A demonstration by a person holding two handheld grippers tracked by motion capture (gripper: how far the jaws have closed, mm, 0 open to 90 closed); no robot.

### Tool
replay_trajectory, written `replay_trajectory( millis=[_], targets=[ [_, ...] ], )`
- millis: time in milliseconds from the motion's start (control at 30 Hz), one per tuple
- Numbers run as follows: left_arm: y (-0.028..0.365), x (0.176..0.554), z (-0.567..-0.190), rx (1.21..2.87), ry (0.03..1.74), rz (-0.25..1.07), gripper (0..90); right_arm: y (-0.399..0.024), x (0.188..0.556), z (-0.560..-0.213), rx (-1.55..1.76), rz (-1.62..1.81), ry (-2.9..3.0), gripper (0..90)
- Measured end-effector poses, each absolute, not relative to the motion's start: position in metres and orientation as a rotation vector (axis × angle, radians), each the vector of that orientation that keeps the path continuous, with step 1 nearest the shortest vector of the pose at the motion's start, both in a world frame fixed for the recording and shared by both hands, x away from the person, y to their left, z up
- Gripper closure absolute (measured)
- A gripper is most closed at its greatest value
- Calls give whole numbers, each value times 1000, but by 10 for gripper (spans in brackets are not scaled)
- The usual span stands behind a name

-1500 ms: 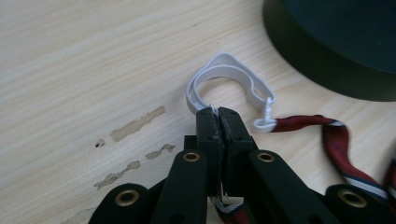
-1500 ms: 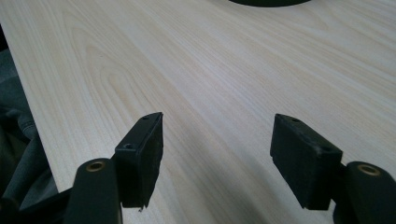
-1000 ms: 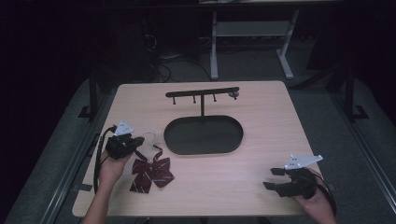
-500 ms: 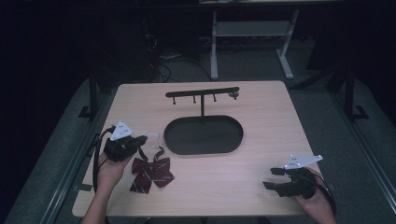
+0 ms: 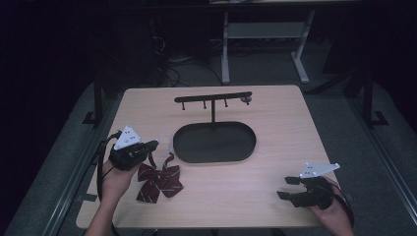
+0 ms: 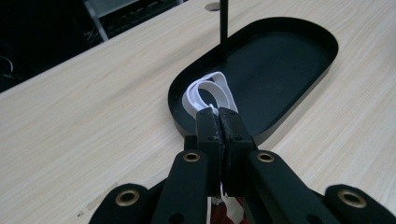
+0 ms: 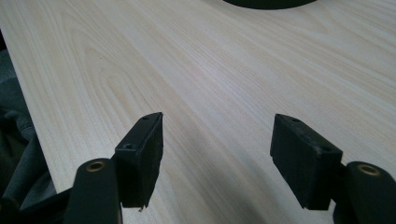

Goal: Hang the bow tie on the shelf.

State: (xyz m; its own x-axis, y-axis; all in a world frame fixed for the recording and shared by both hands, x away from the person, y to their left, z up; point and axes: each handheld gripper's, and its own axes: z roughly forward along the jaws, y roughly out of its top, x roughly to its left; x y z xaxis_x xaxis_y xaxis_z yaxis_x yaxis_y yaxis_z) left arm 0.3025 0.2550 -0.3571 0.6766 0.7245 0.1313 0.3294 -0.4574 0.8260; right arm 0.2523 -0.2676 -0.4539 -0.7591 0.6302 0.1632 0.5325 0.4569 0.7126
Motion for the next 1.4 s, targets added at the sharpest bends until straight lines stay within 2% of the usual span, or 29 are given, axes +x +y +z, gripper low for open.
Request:
replay_trajectory(
  millis=[1400],
  targets=[
    [226,297,-307,2013,667,647,885,-269,255,-455,1034,1209,2566,341]
  ],
)
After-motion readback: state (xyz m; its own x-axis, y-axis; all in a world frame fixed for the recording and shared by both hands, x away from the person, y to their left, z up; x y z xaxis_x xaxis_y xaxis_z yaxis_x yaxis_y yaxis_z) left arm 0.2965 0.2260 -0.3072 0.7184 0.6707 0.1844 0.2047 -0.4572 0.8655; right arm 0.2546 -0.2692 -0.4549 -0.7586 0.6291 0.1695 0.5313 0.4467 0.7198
